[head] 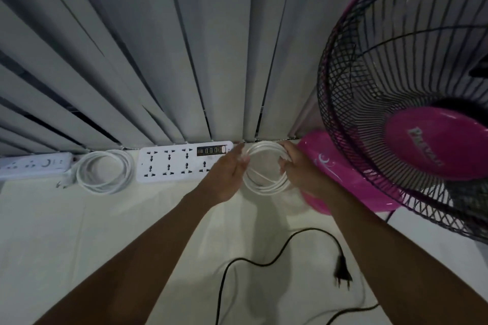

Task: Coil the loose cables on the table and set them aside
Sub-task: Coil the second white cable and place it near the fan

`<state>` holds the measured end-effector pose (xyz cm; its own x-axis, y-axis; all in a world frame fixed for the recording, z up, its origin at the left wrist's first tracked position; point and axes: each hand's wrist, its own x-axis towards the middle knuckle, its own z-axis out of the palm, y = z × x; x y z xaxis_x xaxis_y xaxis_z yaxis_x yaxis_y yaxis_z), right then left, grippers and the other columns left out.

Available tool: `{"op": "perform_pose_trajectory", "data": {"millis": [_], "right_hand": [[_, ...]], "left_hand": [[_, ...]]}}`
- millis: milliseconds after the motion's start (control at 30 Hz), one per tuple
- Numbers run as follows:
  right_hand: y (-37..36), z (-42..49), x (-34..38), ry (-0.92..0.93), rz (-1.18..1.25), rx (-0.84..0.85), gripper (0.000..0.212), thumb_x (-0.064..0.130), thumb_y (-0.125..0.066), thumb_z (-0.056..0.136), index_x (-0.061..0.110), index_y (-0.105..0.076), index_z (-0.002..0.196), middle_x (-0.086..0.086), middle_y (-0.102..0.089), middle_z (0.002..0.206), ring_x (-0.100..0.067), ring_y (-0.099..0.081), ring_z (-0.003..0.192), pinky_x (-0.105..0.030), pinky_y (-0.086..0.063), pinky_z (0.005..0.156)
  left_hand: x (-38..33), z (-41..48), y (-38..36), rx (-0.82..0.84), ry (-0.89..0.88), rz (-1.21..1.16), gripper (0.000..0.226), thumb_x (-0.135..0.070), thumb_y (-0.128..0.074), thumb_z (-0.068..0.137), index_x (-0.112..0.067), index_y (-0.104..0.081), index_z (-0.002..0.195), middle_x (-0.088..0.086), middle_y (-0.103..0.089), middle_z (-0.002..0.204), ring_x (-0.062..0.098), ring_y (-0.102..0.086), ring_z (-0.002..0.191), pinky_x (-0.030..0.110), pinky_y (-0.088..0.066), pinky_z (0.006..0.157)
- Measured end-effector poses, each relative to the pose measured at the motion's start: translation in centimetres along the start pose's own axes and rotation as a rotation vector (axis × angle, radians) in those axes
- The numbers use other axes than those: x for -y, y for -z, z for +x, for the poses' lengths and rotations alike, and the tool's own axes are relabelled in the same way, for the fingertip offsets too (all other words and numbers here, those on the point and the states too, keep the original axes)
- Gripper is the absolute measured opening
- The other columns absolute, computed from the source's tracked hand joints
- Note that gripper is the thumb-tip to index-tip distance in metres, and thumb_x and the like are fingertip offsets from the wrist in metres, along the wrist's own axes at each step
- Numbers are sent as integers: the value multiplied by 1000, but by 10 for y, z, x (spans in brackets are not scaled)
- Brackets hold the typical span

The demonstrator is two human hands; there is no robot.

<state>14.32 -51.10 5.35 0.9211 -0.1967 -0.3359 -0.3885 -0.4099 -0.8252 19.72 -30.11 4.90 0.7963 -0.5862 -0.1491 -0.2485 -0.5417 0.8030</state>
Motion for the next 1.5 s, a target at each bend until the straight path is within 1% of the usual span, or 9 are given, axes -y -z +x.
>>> {"op": "perform_pose_trajectory", "data": {"millis": [200,300,533,633,733,933,1033,1367,1500], "right_hand": [[7,27,-4,-28,46,-35,44,-4,-51,99,14,-57,139,6,-66,102,7,-61,66,-11,-49,63],[-2,37,-11,40,-102,-175,46,-6,-58,95,5,-58,140,-9,-65,130,-20,-69,106,-28,-55,94],[-31,35,-28,117,-481,-203,51,3,-52,98,-2,-41,147,-23,-39,147,-34,-38,137,-26,-22,116],[-42,19,-39,158,-550,-169,67,35,-48,100,4,-26,156,-17,-19,164,-34,-14,154,-39,-9,124],[-49,5,-48,245,-666,-160,89,68,-39,94,16,-11,160,-11,-6,169,-31,2,156,-50,-1,126],[-49,9,-55,271,-774,-154,82,54,-49,96,4,-25,156,-25,-14,165,-41,-7,154,-58,-13,123],[-52,11,-56,234,-768,-167,84,61,-40,96,6,-24,157,-25,-10,166,-41,-5,154,-53,-5,126],[-63,17,-46,376,-842,-150,54,42,-35,104,28,-29,155,-7,-22,167,-34,-14,154,-57,-18,122],[-68,16,-52,443,-796,-158,57,23,-48,102,30,-31,156,-7,-25,166,-32,-14,154,-51,-9,125]], "left_hand": [[11,18,-25,-92,189,-113,34,-34,-40,104,-28,-60,132,-1,-73,101,11,-64,80,20,-45,74],[11,26,-34,-172,324,-126,30,-31,-46,101,-24,-71,116,7,-75,92,23,-68,83,21,-43,68],[0,37,-42,-318,369,25,26,-26,-54,96,-11,-76,93,19,-74,86,36,-67,86,31,-51,70],[-3,40,-40,-303,363,54,29,-24,-55,95,-9,-71,77,19,-68,70,39,-65,74,35,-51,64],[-6,39,-41,-261,348,81,26,-21,-51,97,-8,-71,87,15,-69,78,34,-66,76,34,-51,65],[-11,19,-41,-268,-11,166,46,15,-45,80,-3,-65,116,17,-70,102,32,-65,94,20,-43,81],[2,5,-37,-303,28,148,59,20,-43,80,-4,-57,133,18,-62,128,30,-56,120,14,-28,102],[53,-28,-23,-99,283,724,63,-29,-32,101,-29,-3,157,5,2,166,36,4,151,56,-6,120],[60,-26,-17,-39,231,764,65,-28,-33,100,-29,-2,157,8,4,166,40,7,150,59,-5,119]]}}
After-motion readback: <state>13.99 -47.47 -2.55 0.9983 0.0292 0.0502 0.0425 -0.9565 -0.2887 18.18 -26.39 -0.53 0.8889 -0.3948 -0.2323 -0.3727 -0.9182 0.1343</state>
